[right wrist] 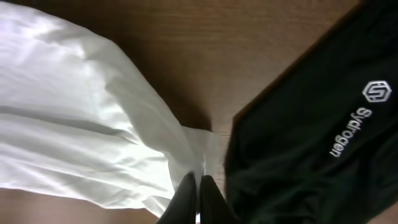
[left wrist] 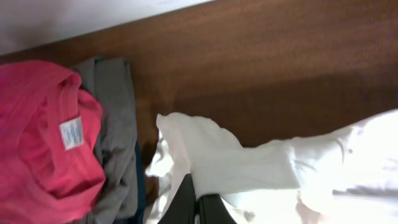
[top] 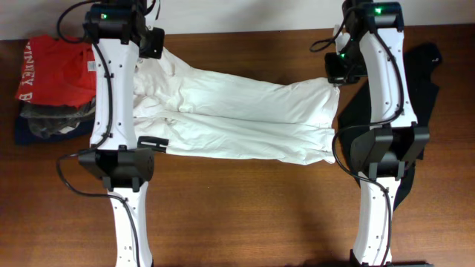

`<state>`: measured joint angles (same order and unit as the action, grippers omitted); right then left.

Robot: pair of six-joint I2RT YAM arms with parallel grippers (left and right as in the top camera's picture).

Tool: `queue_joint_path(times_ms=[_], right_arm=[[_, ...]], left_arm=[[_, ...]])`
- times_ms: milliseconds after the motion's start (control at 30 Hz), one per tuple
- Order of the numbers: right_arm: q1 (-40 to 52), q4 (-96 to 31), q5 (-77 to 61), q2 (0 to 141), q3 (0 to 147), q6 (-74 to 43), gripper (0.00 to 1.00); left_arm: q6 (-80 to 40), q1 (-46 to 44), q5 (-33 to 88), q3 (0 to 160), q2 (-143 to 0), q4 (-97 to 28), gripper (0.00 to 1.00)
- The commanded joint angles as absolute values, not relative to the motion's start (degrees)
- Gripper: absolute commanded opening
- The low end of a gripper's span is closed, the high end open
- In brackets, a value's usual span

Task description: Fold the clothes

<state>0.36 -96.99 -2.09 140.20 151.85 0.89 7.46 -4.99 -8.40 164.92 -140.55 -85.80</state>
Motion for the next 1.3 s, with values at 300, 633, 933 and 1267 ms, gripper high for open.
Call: queue_joint_path(times_ms=[300,633,933,1267], right_arm=[[-3.57,-97.36,-7.27,127.87,150.63,-0.64,0.04],[-4.56,-96.84,-6.87,122.32,130.87,0.97,0.04],[-7.33,-86.98,-7.11,122.32,113.99,1.3,0.04],[-10.24,-85.17,-10.37,122.32,112.29,2.83,0.04]], left_arm=[[6.72,-1.08,-8.99,165.53,-139.31,-94.19,0.01],[6.7,-0.95,-8.8,165.47,-139.31,-94.83,0.01],[6.72,-0.67,-9.04,161.47,-139.59,-95.92,0.01],[6.7,2.79,-8.49,149.8,-139.59,-93.36,0.01]])
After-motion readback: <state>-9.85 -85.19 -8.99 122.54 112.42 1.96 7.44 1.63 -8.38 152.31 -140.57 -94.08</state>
